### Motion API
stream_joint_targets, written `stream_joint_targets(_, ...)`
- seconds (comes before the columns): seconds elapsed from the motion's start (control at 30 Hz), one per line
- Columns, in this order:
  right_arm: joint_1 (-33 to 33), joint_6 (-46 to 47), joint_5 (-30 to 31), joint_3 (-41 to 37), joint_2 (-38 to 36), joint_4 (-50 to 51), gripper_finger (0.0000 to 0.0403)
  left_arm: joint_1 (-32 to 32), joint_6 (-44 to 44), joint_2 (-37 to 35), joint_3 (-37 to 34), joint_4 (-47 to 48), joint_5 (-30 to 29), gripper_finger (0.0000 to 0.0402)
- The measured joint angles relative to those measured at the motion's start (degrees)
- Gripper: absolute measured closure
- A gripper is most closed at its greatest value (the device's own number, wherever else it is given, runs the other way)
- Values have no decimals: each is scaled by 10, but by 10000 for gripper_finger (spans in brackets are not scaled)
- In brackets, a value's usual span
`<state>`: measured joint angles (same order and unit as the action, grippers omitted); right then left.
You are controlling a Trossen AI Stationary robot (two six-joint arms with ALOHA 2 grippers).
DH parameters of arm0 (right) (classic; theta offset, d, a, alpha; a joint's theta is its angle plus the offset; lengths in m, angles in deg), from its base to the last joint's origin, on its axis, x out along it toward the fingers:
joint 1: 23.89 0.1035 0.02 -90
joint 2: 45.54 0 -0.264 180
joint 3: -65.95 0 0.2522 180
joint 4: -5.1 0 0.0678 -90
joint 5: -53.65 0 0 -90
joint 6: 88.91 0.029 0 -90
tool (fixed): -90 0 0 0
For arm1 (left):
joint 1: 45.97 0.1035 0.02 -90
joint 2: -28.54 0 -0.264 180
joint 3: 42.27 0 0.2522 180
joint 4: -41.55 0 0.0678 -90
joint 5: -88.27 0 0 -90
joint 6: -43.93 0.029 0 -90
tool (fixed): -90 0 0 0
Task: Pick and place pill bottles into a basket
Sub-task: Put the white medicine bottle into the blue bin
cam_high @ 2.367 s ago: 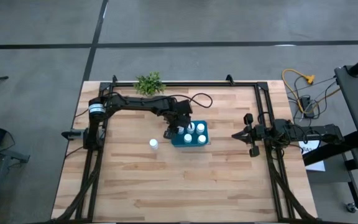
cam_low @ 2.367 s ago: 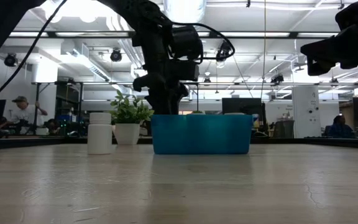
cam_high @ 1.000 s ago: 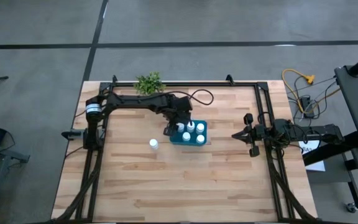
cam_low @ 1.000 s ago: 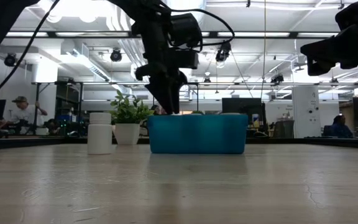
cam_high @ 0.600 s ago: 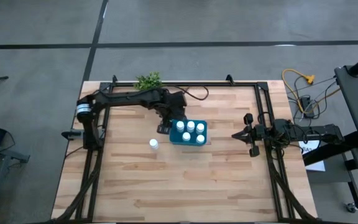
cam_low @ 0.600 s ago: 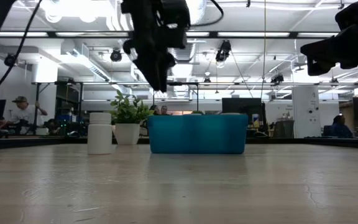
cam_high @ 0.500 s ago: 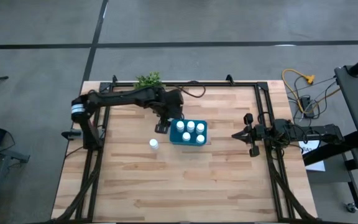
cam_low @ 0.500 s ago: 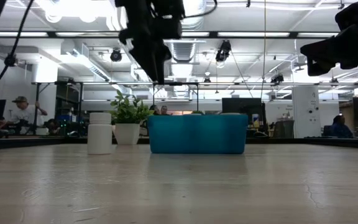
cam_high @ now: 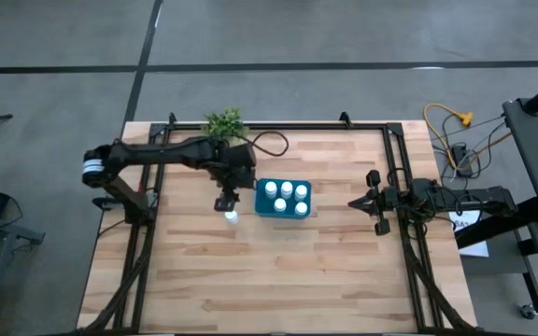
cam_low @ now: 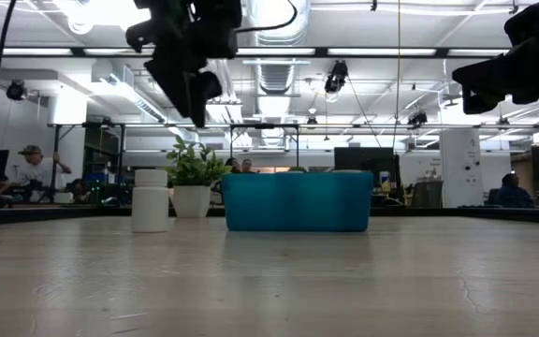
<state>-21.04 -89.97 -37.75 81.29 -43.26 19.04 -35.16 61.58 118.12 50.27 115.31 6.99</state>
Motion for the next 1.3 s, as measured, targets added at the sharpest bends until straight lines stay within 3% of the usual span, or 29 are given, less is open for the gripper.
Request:
stream_joint_targets(0.33,0,0,0,0,0,0,394,-10,-26,-7,-78,-30,-2,202)
stream_joint_targets(0.7,0,0,0,0,0,0,394,-66,-44,-7,-84,-37,-25,203)
stream_joint_targets(0.93,0,0,0,0,0,0,394,-105,-55,-7,-93,-40,-84,204)
stream_joint_targets(1.3,0,0,0,0,1,0,394,-108,-68,-21,-152,-104,-93,204)
